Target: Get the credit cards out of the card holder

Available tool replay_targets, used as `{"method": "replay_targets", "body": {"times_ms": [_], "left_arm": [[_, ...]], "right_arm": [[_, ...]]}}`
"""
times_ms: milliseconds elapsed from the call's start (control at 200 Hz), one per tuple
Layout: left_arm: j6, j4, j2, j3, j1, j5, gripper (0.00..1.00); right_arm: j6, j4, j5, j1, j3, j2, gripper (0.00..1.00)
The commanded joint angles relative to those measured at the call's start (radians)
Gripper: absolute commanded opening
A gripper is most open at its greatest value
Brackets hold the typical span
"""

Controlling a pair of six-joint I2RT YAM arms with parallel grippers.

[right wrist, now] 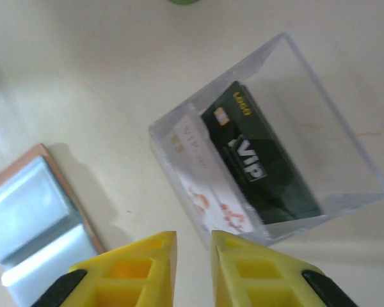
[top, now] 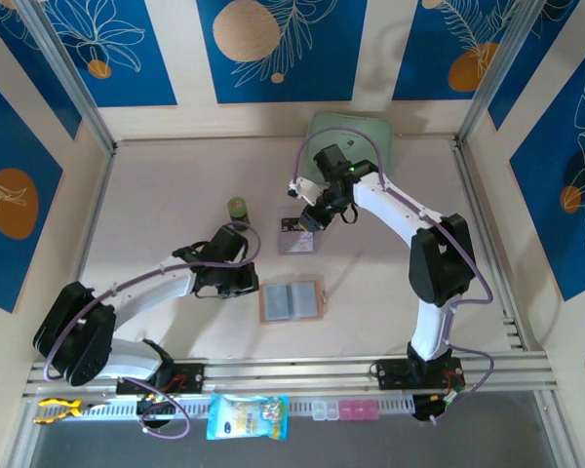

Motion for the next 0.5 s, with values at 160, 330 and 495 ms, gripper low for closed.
{"method": "replay_targets", "body": {"times_ms": [160,330,495], "left_arm": [[-0.001,0.058,0.032,-0.004,0.004,0.035,0.08],[-0.002,0.063,0.037,-0.011,0.000,0.035,0.08],[-0.003,0.064,0.039,-0.020,-0.002,0.032,0.07]], "right_arm": [[0.468,0.226,-0.060,0.097,-0.224,-0.157,0.17],[0.673,0.320,-0.061,0.148,-0.345,-0.241,0.15],[0.815,0.364,-0.009,0.203,-0.444,-0.311,0.15]]}}
